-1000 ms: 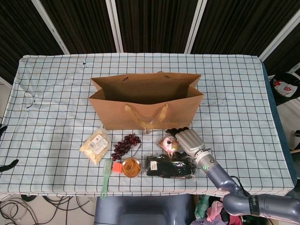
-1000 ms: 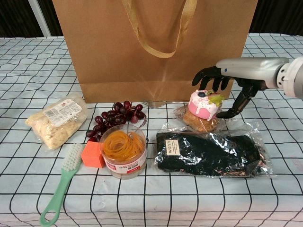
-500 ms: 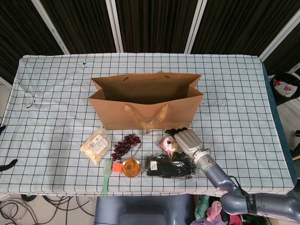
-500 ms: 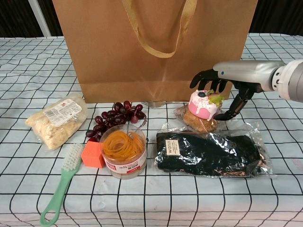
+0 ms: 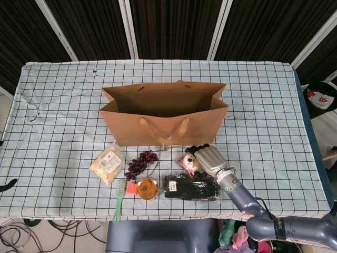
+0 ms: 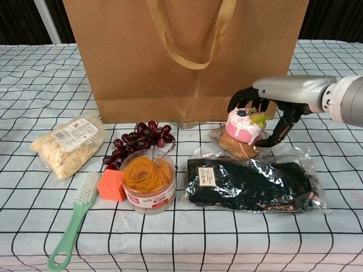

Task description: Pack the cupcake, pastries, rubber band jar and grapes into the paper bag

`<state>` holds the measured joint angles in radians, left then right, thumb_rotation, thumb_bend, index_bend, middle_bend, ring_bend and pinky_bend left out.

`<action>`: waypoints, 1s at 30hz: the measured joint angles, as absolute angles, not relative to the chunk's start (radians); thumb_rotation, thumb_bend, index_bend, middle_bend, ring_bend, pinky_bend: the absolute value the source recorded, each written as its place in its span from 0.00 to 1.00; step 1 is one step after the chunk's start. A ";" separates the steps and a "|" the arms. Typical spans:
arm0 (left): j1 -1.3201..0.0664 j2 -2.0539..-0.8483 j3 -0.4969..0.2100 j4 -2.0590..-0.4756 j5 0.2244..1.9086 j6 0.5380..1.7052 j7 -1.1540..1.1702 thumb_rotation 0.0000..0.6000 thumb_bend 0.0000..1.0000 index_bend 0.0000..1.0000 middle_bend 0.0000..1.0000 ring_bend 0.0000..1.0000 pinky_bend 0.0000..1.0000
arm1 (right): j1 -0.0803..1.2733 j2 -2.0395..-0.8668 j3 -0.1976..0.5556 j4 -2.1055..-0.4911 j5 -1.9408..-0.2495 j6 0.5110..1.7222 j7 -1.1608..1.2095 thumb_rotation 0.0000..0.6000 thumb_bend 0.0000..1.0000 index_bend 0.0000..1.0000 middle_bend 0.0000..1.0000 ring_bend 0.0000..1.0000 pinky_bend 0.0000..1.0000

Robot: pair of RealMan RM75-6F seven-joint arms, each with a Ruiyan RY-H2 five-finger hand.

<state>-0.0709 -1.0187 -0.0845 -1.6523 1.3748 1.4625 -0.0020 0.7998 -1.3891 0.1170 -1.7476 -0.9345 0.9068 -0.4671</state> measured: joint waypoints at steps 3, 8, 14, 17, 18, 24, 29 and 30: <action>-0.069 -1.019 -0.085 -1.653 1.375 1.467 -0.003 1.00 0.11 0.08 0.04 0.00 0.01 | 0.804 -1.396 0.116 -1.737 -0.933 0.907 -0.468 1.00 0.27 0.35 0.34 0.37 0.28; -0.069 -1.020 -0.087 -1.652 1.371 1.466 -0.001 1.00 0.11 0.08 0.04 0.00 0.01 | 0.800 -1.405 0.116 -1.727 -0.963 0.932 -0.460 1.00 0.33 0.41 0.39 0.42 0.32; -0.068 -1.020 -0.088 -1.653 1.369 1.466 0.005 1.00 0.11 0.08 0.04 0.00 0.01 | 0.776 -1.381 0.139 -1.759 -1.000 0.986 -0.411 1.00 0.35 0.42 0.39 0.43 0.32; -0.066 -1.020 -0.089 -1.653 1.368 1.471 0.003 1.00 0.11 0.08 0.04 0.00 0.01 | 0.754 -1.331 0.149 -1.804 -1.022 1.017 -0.386 1.00 0.35 0.42 0.39 0.43 0.32; -0.066 -1.020 -0.090 -1.653 1.367 1.473 0.003 1.00 0.11 0.08 0.04 0.00 0.01 | 0.745 -1.311 0.151 -1.821 -1.031 1.030 -0.379 1.00 0.35 0.42 0.39 0.43 0.32; -0.065 -1.022 -0.091 -1.653 1.362 1.473 0.009 1.00 0.11 0.08 0.04 0.00 0.01 | 0.643 -1.174 0.162 -1.927 -1.090 1.177 -0.307 1.00 0.33 0.42 0.38 0.43 0.32; -0.064 -1.021 -0.086 -1.660 1.369 1.472 0.013 1.00 0.11 0.08 0.04 0.00 0.01 | 0.536 -1.037 0.194 -1.978 -1.116 1.333 -0.221 1.00 0.32 0.44 0.38 0.43 0.31; -0.064 -1.019 -0.086 -1.661 1.369 1.472 0.012 1.00 0.11 0.08 0.04 0.00 0.01 | 0.521 -1.018 0.204 -1.982 -1.116 1.359 -0.209 1.00 0.32 0.44 0.38 0.43 0.31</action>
